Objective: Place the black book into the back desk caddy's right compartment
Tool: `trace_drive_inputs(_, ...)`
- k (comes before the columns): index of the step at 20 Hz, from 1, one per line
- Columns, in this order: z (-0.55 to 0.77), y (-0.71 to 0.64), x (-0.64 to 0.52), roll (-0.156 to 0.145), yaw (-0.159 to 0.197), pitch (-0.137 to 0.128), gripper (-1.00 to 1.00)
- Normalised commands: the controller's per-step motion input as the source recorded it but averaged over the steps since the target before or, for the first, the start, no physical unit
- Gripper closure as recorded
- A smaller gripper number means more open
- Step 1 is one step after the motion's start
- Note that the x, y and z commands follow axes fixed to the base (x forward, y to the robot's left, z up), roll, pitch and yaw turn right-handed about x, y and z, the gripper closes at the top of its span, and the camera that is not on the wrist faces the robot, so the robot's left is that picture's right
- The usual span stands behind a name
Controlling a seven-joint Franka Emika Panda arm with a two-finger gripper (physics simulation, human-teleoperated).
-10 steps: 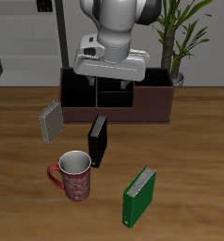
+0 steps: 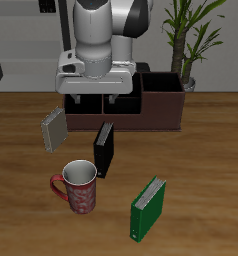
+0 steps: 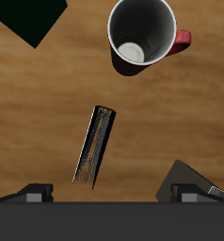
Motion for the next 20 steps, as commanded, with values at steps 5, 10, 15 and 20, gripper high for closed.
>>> trace_drive_inputs(5, -0.16, -0.07, 0.12, 0.014, -0.004, -0.025, -1.00)
trace_drive_inputs(10, -0.22, 0.08, 0.09, 0.008, -0.029, -0.033, -1.00)
trace_drive_inputs(15, -0.23, 0.20, 0.07, 0.042, -0.013, 0.003, -1.00)
trace_drive_inputs(20, -0.27, 0.15, 0.07, 0.023, -0.016, 0.005, -1.00)
